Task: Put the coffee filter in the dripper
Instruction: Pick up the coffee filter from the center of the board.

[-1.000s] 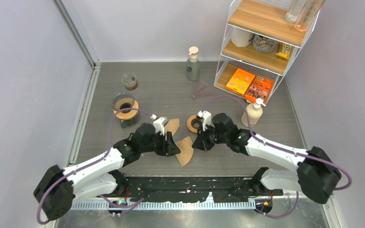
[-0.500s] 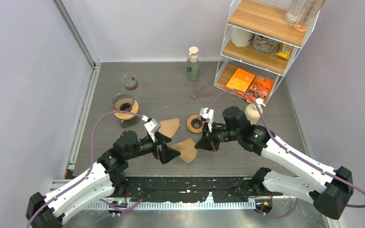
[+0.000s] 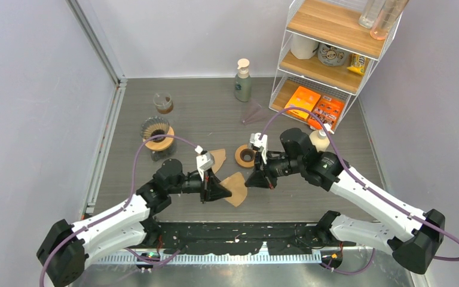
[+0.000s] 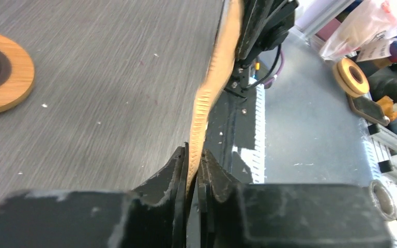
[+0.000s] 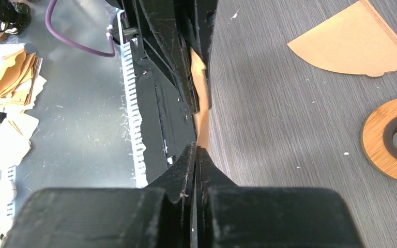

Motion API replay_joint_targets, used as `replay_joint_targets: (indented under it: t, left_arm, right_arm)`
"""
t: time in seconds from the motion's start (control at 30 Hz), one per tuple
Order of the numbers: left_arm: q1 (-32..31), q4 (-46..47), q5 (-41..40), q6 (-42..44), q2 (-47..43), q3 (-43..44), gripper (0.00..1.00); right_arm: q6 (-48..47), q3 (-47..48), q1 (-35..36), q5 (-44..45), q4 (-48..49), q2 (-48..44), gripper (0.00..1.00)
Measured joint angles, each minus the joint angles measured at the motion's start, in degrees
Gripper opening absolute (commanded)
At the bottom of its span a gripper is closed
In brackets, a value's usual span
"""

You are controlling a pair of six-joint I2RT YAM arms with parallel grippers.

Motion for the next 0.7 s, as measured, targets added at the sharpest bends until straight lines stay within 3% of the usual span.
replay_joint_targets:
  t: [0.03,0.1,0.2,0.4,0.57,0.7]
  left_arm:
    - [0.0,1.1,1.0,-0.5,0.6,0.1,0.00]
    - [0.0,2.5,2.5,-1.6,1.5,0.4,0.00]
    - [0.0,3.9,3.5,-1.9,1.8,1.0,0.00]
    - [0.0,5.4,3.7,-3.3,2.1,1.1,0.00]
    - [0.0,5.6,2.7,-5.6,3.0,1.9,0.00]
    - [0.0,6.1,0.5,-7.4,3.1,2.6,0.00]
  right_arm:
    - [0.0,0.2,0.0,0.1,-0.2,0.0,0.05]
    - [0.0,0.7,-0.3,0.7,-1.0,0.0,0.15]
    - [0.5,1.0,-1.1,3.0,-1.4,0.0,0.51]
    - [3.7,-0.7,-2.7,12.7,0.2,-2.0,0.87]
    - [6.3,-7.9,-5.2,18.6,4.4,-9.0,0.99]
    - [8.0,-14.7,-5.9,20.7,9.9,-12.7,0.97]
